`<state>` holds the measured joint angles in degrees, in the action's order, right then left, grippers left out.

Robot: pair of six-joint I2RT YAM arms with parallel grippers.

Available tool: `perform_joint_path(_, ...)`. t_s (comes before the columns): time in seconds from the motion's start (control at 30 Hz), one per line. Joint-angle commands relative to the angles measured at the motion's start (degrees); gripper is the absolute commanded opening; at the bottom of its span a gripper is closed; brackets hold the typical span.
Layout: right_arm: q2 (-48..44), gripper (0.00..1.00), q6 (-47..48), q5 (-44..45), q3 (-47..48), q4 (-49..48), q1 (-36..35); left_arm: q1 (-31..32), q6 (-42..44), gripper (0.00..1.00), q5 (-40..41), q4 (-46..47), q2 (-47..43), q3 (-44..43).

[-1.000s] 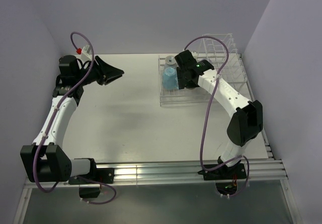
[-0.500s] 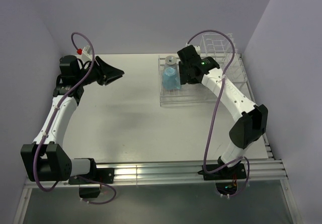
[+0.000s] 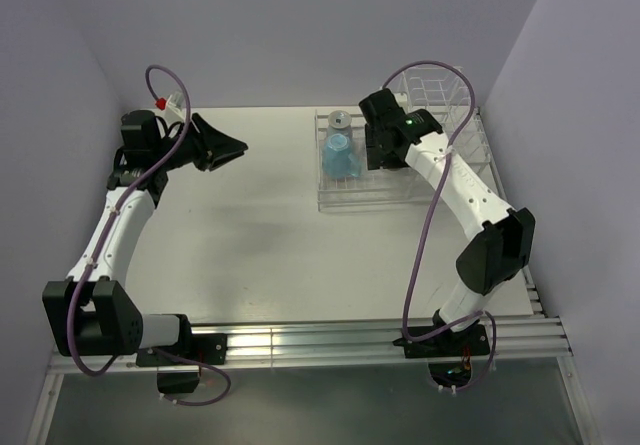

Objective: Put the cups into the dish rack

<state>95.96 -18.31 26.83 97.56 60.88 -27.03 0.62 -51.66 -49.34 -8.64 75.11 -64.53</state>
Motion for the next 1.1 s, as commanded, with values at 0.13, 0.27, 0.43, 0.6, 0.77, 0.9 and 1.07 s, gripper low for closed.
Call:
perform_joint_path(0.13, -0.34, 0.04, -0.24, -2.57, 4.39, 3.72, 1.54, -0.01, 2.0, 0.42, -2.69, -0.32, 1.35, -2.79)
perform_joint_path(0.27, 0.01, 0.04, 0.02, -2.66, 5.8, 5.39, 1.8, -0.01, 2.44, 0.42, -2.86, -0.85, 1.88, -3.23)
perform_joint_path(0.43, 0.19, 0.04, 0.29, -2.66, 6.15, 6.7, 2.06, -0.01, 2.88, 0.41, -2.86, -1.2, 2.23, -3.23)
perform_joint_path(0.6, 0.89, 0.04, 0.81, -3.71, 5.63, 7.67, 2.07, -0.01, 2.44, 0.42, -3.3, -0.67, 2.85, -3.23)
perform_joint_path(0.77, 1.59, 0.04, 1.52, -5.3, 6.06, 7.85, 2.06, -0.01, 2.35, 0.41, -3.39, -0.85, 3.37, -3.85)
perform_joint_path(0.9, 3.09, 0.04, 1.87, -6.26, 7.29, 8.46, 2.15, -0.01, 2.09, 0.42, -3.57, -0.41, 3.9, -3.67)
perform_joint_path(1.07, 4.49, 0.04, 2.31, -6.88, 7.38, 8.47, 2.15, -0.01, 2.26, 0.41, -3.74, -0.41, 4.17, -3.41)
